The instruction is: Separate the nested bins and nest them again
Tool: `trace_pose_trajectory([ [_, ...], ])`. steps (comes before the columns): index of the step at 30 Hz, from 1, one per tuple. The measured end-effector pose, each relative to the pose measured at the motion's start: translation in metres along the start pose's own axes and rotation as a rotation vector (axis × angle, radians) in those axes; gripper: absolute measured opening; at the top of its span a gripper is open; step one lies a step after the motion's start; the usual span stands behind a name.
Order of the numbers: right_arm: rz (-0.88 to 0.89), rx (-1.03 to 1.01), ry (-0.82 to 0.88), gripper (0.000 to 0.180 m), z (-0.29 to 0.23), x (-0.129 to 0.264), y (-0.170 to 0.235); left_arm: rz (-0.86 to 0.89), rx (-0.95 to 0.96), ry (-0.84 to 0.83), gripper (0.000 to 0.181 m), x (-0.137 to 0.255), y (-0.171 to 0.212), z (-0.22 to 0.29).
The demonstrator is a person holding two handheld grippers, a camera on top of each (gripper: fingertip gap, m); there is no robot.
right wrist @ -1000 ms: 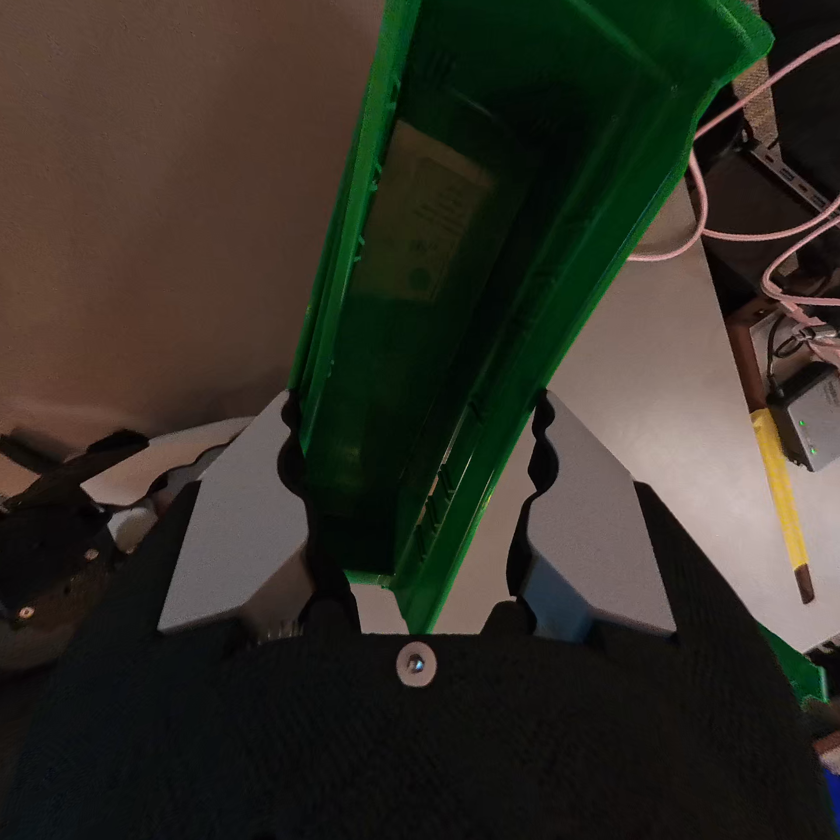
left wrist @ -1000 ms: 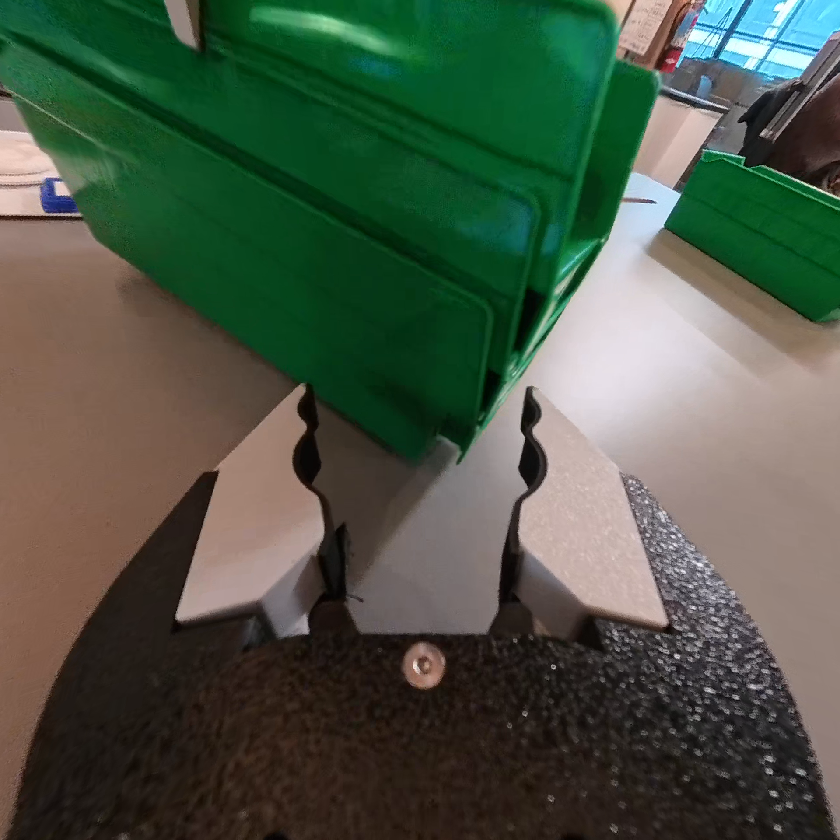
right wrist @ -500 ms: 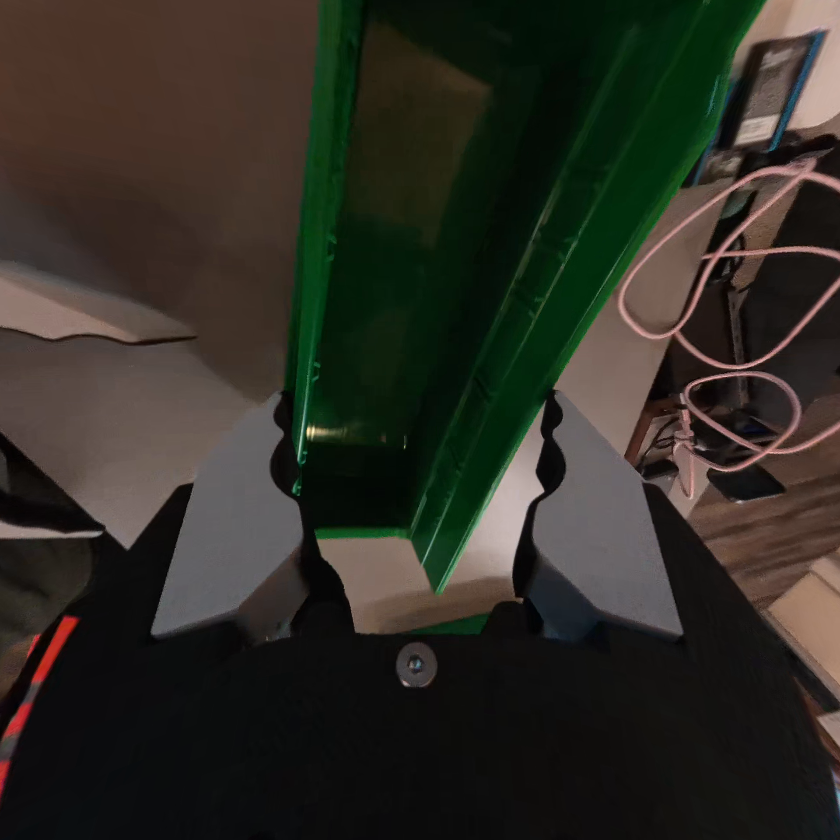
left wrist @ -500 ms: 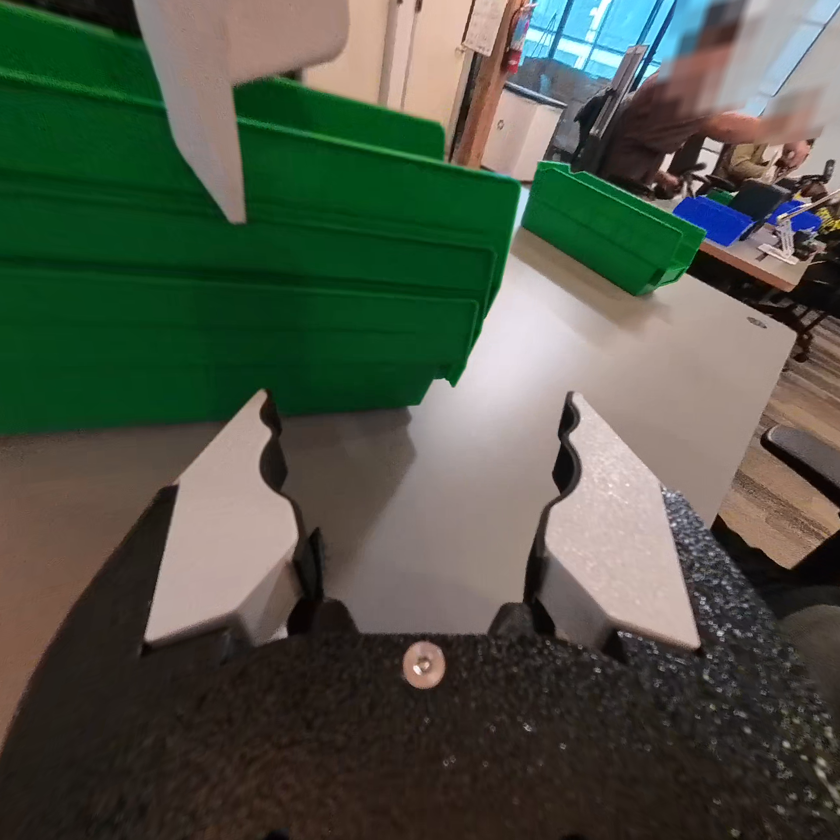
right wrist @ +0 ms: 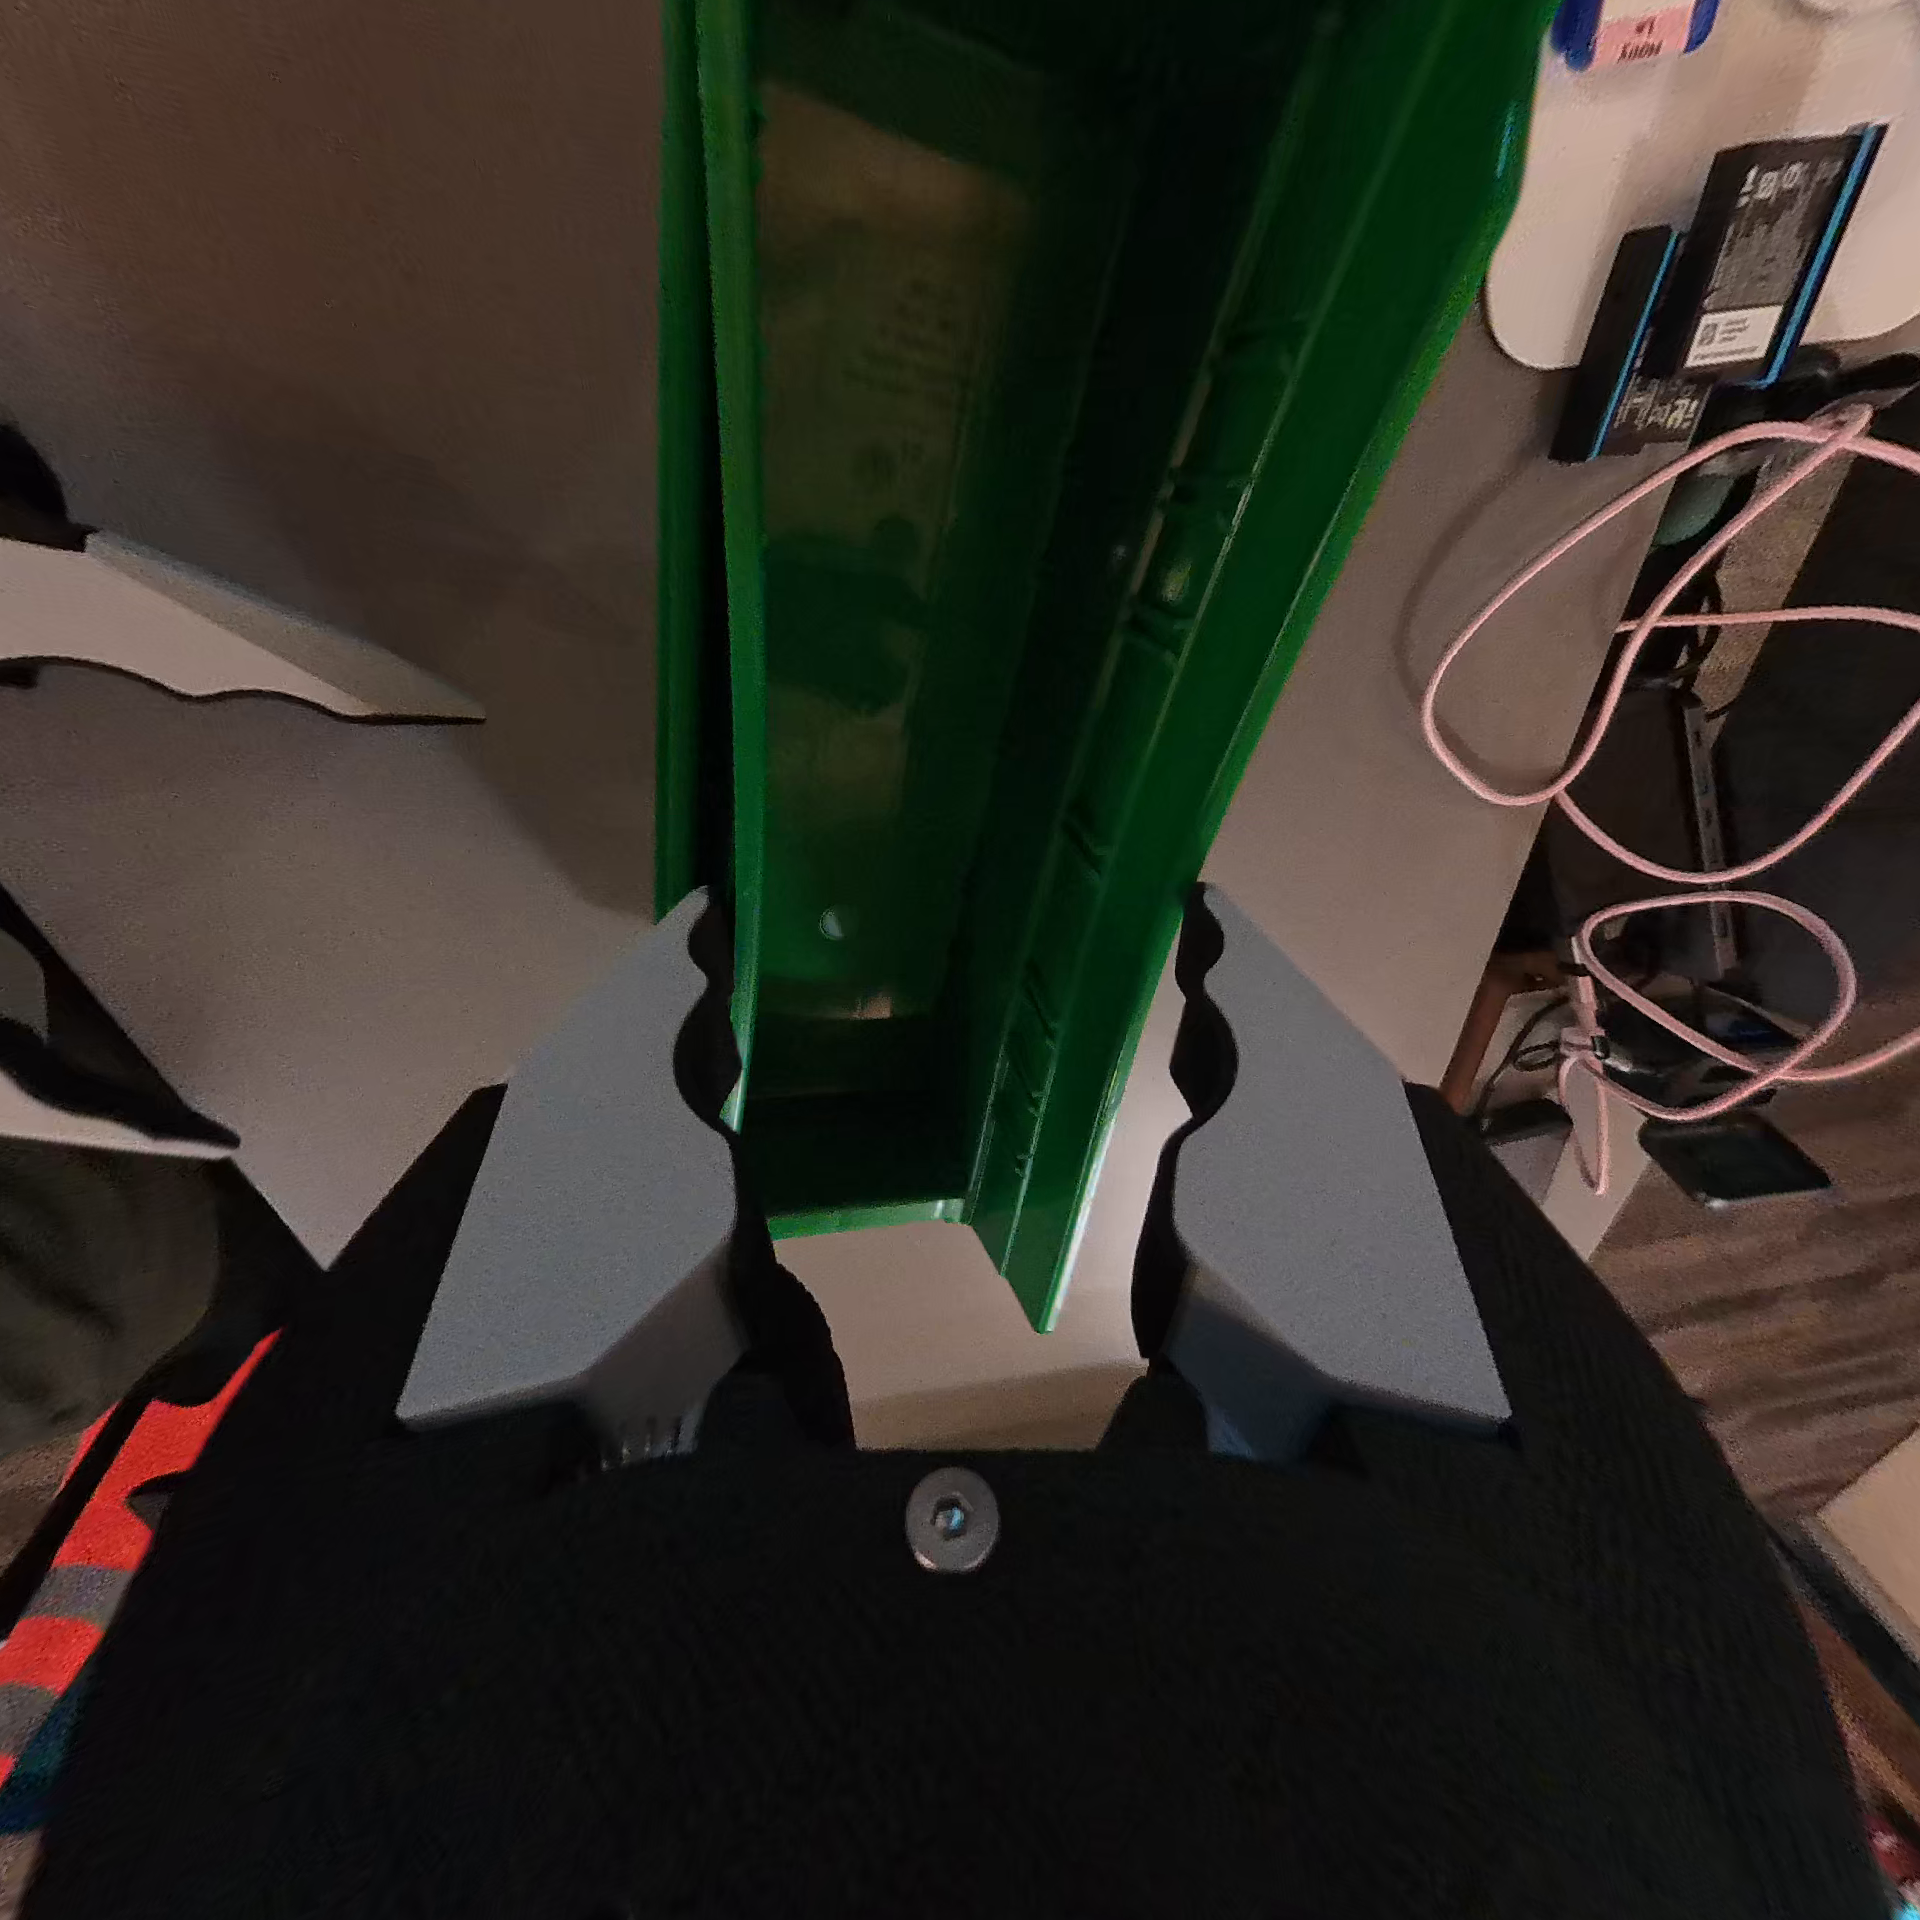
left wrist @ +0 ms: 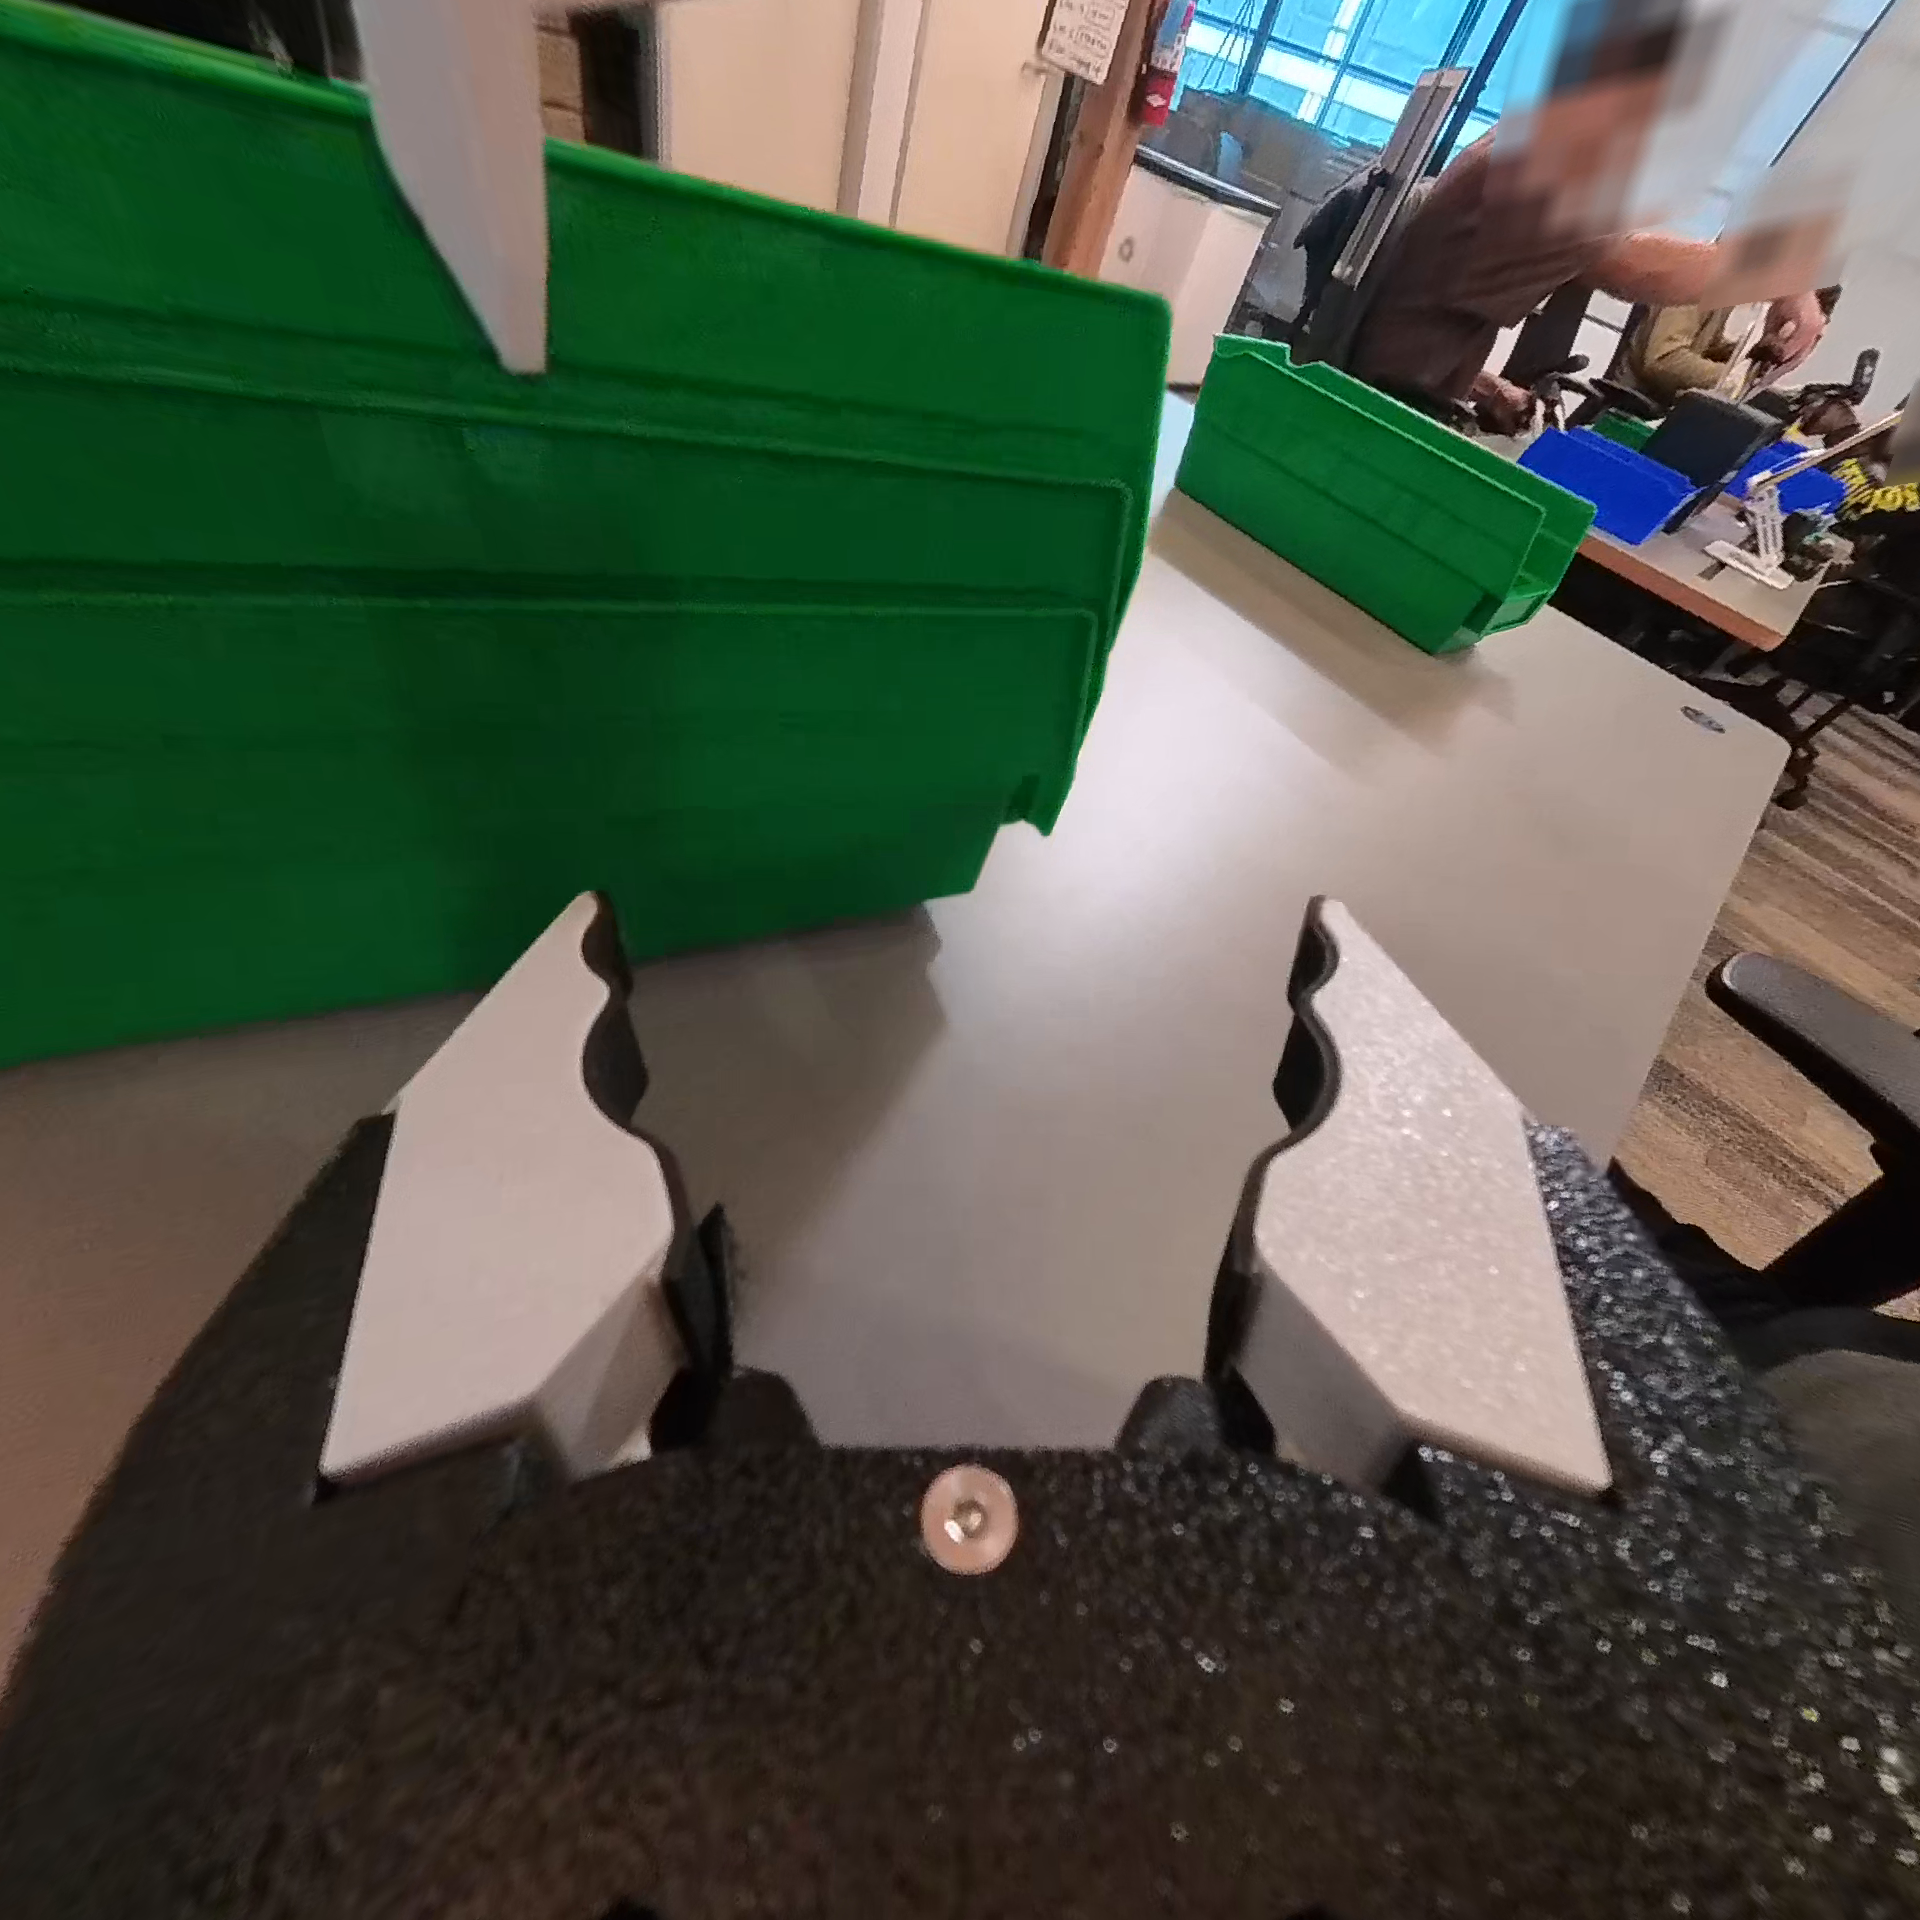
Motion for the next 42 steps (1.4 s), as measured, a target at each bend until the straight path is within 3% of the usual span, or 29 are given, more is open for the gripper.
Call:
trace_pose_trajectory([
  [7,0.078,-0.059,-0.039,0.085,-0.001,0.042,0.000,0.023,-0.013,0.003,0.122,-0.004,-0.002,0.001],
  [8,0.085,-0.062,-0.057,0.070,-0.001,0.051,0.003,0.025,-0.010,0.006,0.122,-0.004,-0.001,0.001],
  [9,0.154,-0.078,-0.040,0.006,0.002,0.066,0.000,0.031,-0.009,0.002,0.122,-0.004,-0.001,0.000],
  [10,0.234,-0.092,0.067,0.000,0.015,0.084,-0.001,0.040,-0.011,-0.007,0.122,-0.003,-0.002,-0.001],
  [13,0.319,-0.172,0.145,0.000,0.037,0.127,0.027,0.082,-0.003,-0.036,0.123,0.003,-0.004,-0.007],
  [16,0.392,-0.226,0.078,0.000,0.041,0.143,0.060,0.119,0.027,-0.042,0.123,0.008,-0.005,-0.012],
  [19,0.408,-0.190,-0.030,0.033,0.026,0.120,0.077,0.121,0.039,-0.052,0.123,0.008,-0.003,-0.016],
  [22,0.402,-0.108,-0.135,0.052,0.001,0.081,0.074,0.129,0.049,-0.050,0.122,0.006,-0.002,-0.017],
  [29,0.390,-0.092,-0.413,0.070,-0.040,0.027,0.030,0.106,0.054,-0.058,0.122,0.002,0.005,-0.020],
  [32,0.360,-0.063,-0.379,0.071,-0.048,0.009,0.015,0.117,0.072,-0.059,0.122,0.003,0.007,-0.023],
  [34,0.293,-0.052,-0.400,0.068,-0.057,-0.006,0.011,0.124,0.084,-0.055,0.123,0.003,0.008,-0.024],
  [37,0.245,0.017,-0.365,0.012,-0.065,-0.013,0.008,0.134,0.093,-0.043,0.123,0.002,0.008,-0.024],
  [40,0.249,0.060,-0.233,0.008,-0.055,-0.002,0.008,0.133,0.100,-0.030,0.122,0.000,0.008,-0.023],
  [42,0.244,0.019,-0.246,0.007,-0.048,0.004,0.011,0.125,0.095,-0.029,0.123,-0.001,0.009,-0.022],
])
Point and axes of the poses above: each gripper's, where its closed fingertips meet, x back along the fingers, y out of its underside, z = x × y across the jaws, the point moved 5 cm from there along x, back along the fingers, and after that the axes turned 9 degrees about -x, right-handed, at the moved point
